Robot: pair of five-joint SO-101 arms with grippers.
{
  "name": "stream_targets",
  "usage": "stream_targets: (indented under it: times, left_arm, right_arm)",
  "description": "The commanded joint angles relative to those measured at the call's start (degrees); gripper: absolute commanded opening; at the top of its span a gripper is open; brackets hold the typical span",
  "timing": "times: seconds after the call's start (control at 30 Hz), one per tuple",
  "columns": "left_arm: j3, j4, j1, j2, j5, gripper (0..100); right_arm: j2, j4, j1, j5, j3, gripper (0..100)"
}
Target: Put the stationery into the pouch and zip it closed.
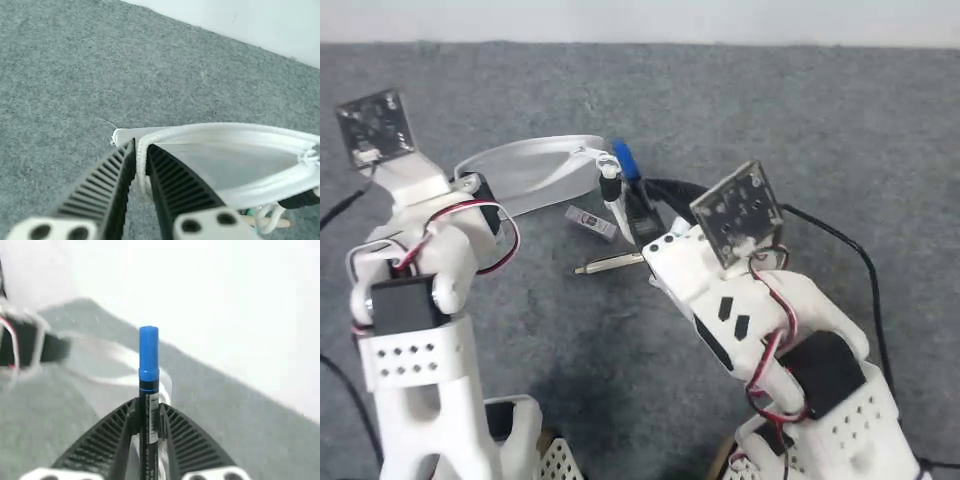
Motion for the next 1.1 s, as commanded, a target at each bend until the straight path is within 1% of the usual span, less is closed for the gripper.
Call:
stream_targets:
  times: [0.0, 0.2, 0.27, 0.43, 0.6, 0.67, 0.87, 1.07]
  left_arm:
    - [0.3, -2.2, -0.2, 0.1, 1.1, 1]
    - [0.4, -2.2, -0.2, 0.1, 1.1, 1]
    - [0.4, -2.2, -0.2, 0.1, 1.1, 1]
    - [0.4, -2.2, -0.2, 0.1, 1.1, 1]
    - [0.4, -2.2, 0.0, 0.1, 1.1, 1]
    - [0.3, -2.2, 0.1, 0.1, 1.1, 1]
    - [0.3, -2.2, -0.1, 0.1, 1.1, 1]
    - [0.4, -2.2, 0.0, 0.1, 1.1, 1]
  right_arm:
    - [-1.4, -5.9, -2.2, -0.2, -1.2, 0.6]
    - [-1.4, -11.6, -5.6, -0.2, -1.0, 0.6]
    - [-1.7, -14.3, -5.7, -0.2, -1.0, 0.6]
    - [-1.2, -25.1, -5.8, -0.2, 0.5, 0.6]
    - [-1.2, -41.9, -5.8, -0.2, 6.9, 0.6]
    - [-1.2, -46.8, -5.8, -0.3, 9.4, 0.6]
    - [0.7, -58.2, -5.8, -0.4, 14.2, 0.6]
    - [11.7, -67.4, -5.8, -0.5, 14.3, 0.6]
